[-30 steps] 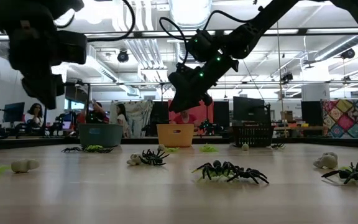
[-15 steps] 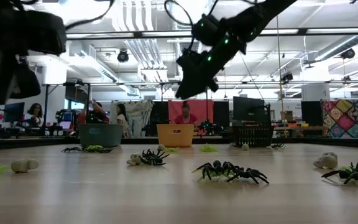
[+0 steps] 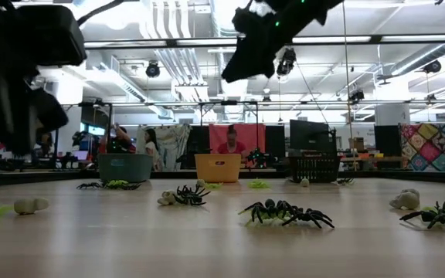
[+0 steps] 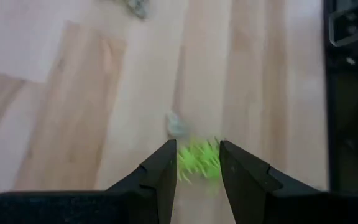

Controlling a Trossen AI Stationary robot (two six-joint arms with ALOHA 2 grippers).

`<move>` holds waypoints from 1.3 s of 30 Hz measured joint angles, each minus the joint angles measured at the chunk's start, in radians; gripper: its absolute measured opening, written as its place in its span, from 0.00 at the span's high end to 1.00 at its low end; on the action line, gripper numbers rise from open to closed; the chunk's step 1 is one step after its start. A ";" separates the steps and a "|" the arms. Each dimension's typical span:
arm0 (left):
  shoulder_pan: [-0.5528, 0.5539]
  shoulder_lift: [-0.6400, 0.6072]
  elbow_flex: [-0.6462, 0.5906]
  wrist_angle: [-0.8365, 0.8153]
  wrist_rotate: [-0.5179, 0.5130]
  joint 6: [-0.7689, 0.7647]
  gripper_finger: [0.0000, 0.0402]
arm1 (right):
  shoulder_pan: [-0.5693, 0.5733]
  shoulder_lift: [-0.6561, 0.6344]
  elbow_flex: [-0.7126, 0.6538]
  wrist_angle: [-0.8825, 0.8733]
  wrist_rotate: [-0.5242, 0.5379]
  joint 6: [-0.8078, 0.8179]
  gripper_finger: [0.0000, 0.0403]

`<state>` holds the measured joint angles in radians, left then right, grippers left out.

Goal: Sort Halloween decoration
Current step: Put the white skull toy into the blue bin

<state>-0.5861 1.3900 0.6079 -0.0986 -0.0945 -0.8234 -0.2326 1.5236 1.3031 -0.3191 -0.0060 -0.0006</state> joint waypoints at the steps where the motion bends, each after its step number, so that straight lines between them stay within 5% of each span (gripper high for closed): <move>1: 0.000 0.013 0.000 0.009 -0.012 0.001 0.74 | 0.014 -0.010 -0.001 -0.012 -0.002 0.000 0.68; 18: -0.004 0.127 0.070 0.034 -0.119 0.189 0.73 | 0.195 -0.120 -0.101 -0.049 0.015 0.080 0.68; 30: -0.015 0.199 0.145 -0.067 -0.045 0.127 0.56 | 0.329 -0.200 -0.221 -0.042 0.171 0.122 0.69; 39: -0.015 0.226 0.151 -0.068 -0.054 0.109 0.58 | 0.366 -0.247 -0.281 -0.042 0.306 0.186 0.69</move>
<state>-0.6010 1.6163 0.7586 -0.1664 -0.1485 -0.7143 0.1337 1.2770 1.0222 -0.3607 0.3000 0.1859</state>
